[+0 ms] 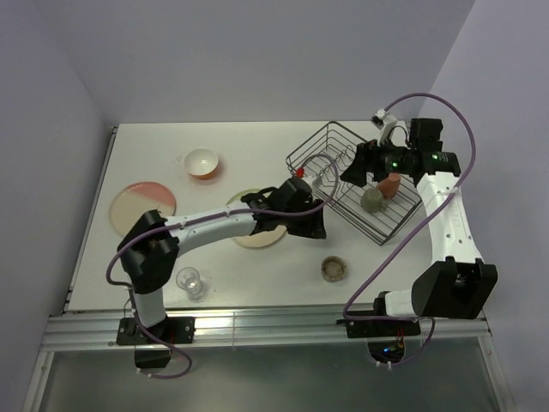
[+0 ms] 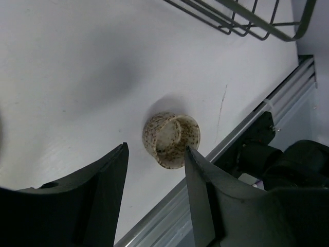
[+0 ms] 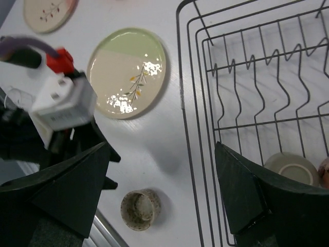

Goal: Load the mixed dishes into the dish rack

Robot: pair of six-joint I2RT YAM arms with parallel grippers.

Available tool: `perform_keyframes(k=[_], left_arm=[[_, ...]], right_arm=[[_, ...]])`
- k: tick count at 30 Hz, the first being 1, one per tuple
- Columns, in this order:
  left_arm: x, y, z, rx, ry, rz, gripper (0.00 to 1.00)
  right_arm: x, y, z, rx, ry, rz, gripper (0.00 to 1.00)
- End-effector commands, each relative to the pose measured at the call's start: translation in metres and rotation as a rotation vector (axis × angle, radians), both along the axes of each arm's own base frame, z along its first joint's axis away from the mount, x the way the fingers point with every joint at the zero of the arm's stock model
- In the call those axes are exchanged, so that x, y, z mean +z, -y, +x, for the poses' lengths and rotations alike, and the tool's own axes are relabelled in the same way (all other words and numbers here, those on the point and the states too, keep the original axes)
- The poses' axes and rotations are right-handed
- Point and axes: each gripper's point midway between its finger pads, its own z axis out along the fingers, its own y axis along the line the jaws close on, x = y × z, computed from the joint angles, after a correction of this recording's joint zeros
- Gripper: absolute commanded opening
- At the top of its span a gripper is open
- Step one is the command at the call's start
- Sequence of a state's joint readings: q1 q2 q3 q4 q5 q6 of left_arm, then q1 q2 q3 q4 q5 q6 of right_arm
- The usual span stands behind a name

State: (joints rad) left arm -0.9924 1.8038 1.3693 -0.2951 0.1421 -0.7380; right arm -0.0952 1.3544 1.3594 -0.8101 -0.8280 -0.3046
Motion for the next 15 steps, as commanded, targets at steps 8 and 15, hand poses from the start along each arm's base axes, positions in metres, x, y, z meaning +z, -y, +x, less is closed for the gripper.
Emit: perform_keyframes(k=[8, 15], left_arm=[[-0.034, 0.017, -0.042, -0.133, -0.028, 0.153, 0.53], [-0.052, 0.028, -0.056, -0.186, -0.042, 0.207, 0.52]], right_arm=[[0.029, 0.043, 0.005, -0.101, 0.114, 0.095, 0.90], [0.016, 0.042, -0.001, -0.089, 0.087, 0.111, 0.90]])
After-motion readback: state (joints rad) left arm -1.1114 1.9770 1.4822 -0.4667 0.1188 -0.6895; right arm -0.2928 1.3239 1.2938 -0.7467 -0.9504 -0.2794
